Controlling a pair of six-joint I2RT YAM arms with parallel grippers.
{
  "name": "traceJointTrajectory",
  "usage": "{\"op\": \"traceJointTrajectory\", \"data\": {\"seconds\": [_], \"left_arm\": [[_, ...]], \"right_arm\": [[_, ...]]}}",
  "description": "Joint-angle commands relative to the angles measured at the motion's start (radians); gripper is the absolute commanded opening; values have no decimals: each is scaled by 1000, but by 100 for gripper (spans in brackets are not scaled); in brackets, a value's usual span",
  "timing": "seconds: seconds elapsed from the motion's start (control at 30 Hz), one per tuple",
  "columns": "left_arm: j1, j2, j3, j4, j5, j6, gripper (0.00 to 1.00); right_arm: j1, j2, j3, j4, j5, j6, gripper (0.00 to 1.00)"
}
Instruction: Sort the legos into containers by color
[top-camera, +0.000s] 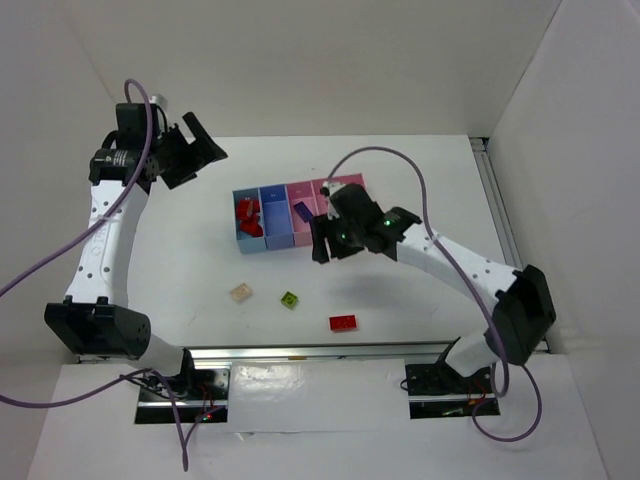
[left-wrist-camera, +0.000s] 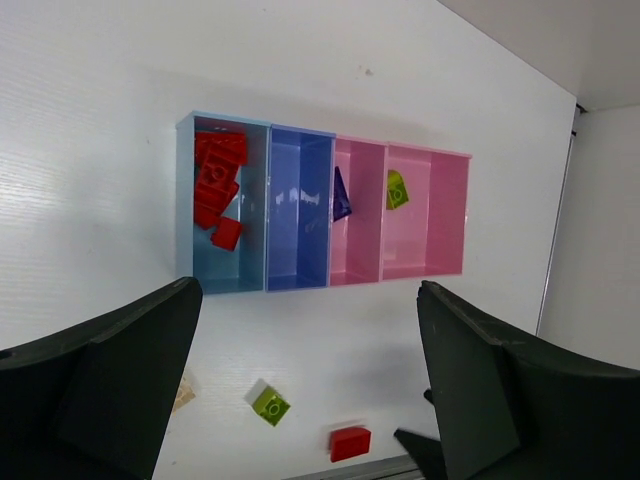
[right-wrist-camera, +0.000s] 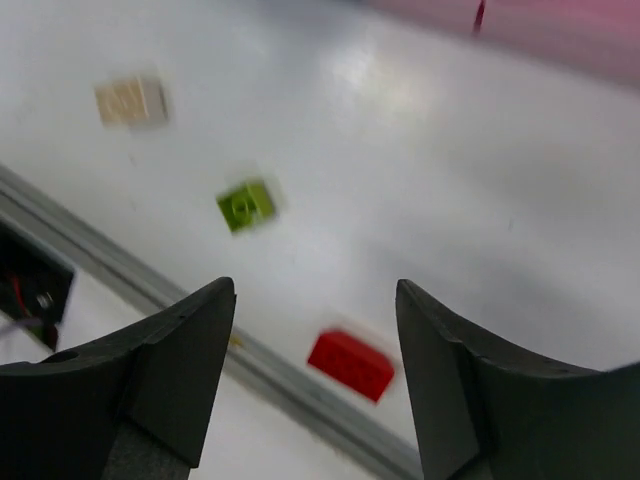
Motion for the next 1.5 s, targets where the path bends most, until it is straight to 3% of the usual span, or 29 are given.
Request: {"op": "traceJointTrajectory", "data": {"seconds": [0.0,0.17,0.3,0.43,0.67,0.83,1.47], "left_arm": [[-3,-2,12,44,24,25,100],[-37,32,-8,56,58,14,100],[-58,42,3,56,47,14,100],[-80,43,12,56,47,14,100],[-101,52,12,35,26,23,100],[-101,52,3,35,26,23,100],[-111,102,23,35,24,32,100]], "right_arm": [[92,-92,-128,-188,97,96,73],[187,-133,-217,-279,146,279,80],[210,-155,-272,-258,125,328,87],[233,-133,-294,-218,115,328,87],[261,-122,-314,-273,118,270,85],[270,-18,-293,-345,127,250,86],[270,204,-178,-277,239,92,87]]}}
